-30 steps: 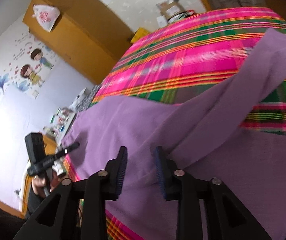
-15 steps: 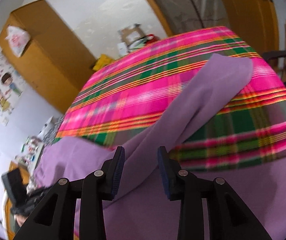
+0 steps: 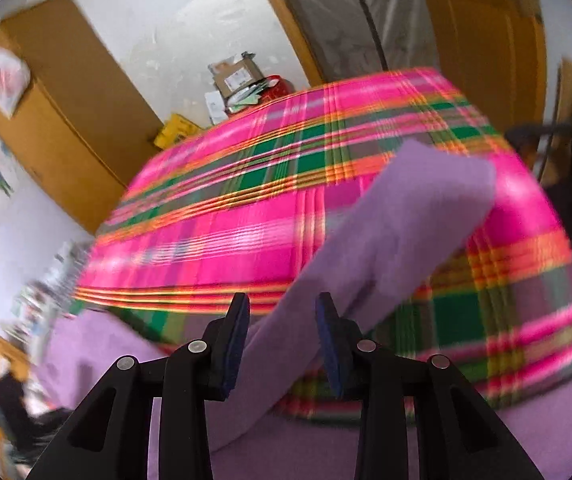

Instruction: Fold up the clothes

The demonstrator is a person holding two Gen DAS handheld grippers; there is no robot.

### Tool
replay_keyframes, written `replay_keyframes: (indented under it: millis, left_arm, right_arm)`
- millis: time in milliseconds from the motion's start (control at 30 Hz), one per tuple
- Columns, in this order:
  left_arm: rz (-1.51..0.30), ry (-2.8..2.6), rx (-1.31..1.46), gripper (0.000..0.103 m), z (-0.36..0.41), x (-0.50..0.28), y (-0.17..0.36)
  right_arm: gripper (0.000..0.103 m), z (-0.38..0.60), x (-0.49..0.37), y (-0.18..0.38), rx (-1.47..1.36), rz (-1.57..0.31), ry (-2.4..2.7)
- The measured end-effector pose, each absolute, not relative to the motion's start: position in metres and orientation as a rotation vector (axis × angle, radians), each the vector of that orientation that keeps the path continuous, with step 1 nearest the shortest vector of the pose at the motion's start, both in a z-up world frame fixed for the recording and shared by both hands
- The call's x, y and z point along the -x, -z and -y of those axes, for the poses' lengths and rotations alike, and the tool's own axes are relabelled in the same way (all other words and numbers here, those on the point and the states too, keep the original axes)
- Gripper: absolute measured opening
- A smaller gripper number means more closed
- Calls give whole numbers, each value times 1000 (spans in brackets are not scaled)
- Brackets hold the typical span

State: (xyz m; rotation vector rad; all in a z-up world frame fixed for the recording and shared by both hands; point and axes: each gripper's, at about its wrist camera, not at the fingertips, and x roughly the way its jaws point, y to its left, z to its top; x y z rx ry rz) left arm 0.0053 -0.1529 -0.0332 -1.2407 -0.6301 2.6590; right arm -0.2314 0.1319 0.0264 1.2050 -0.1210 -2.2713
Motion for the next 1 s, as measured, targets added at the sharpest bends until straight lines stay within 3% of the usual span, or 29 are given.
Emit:
replay_keyframes:
  millis: [400,500,533,667,1000]
  left_arm:
    - [652,-2650,1222,24,158,-2,35]
    - [652,-2649,1219,24,158,-1,35]
    - [653,-2650,1218,24,158,-1,35]
    - [650,-2656,1217,24,156,-1,34]
    - [598,-2674,1154,24,143,-10,13]
  right_arm:
    - [33,-93,263,5,-1340,-130,2365]
    - [15,-97,264,6,-1335,-140,2370]
    - [8,-101,265,6,-1336,-119,2366]
    - [4,-115,264,2,-1316,-54,2361]
    - [3,-184,220,-48,-1090,269,2373]
